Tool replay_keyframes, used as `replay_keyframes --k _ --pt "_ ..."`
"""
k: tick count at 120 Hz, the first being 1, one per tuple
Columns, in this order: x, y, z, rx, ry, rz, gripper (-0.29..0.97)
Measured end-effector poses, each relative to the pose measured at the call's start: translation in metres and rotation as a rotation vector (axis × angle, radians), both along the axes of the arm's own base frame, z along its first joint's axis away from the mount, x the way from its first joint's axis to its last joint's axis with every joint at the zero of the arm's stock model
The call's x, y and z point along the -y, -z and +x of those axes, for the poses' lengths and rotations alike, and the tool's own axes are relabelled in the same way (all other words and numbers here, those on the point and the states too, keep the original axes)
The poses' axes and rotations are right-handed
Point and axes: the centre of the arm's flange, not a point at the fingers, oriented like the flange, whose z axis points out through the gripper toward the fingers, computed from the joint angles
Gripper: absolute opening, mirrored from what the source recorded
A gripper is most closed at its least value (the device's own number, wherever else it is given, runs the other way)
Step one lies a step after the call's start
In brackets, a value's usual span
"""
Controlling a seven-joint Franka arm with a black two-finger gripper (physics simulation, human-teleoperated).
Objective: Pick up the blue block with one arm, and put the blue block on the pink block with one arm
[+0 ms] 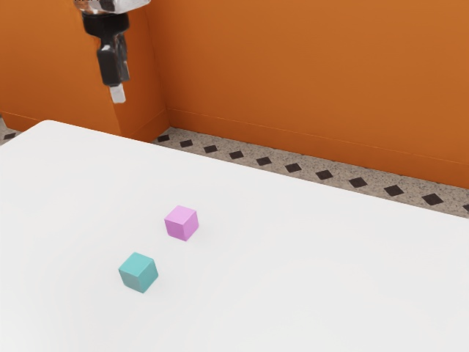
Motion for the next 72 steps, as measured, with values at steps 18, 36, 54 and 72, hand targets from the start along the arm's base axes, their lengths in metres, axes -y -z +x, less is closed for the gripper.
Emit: replay_keyframes --k 18,36,54,72 --pt "0.033 0.014 0.005 -0.029 0.063 0.003 0.68" --pt "0.003 0.025 -0.035 -0.075 -0.024 0.045 0.68" --pt "0.018 0.093 -0.097 -0.184 -0.016 0.102 0.68" --pt "-0.025 0.194 -0.093 -0.191 0.015 0.007 0.68"
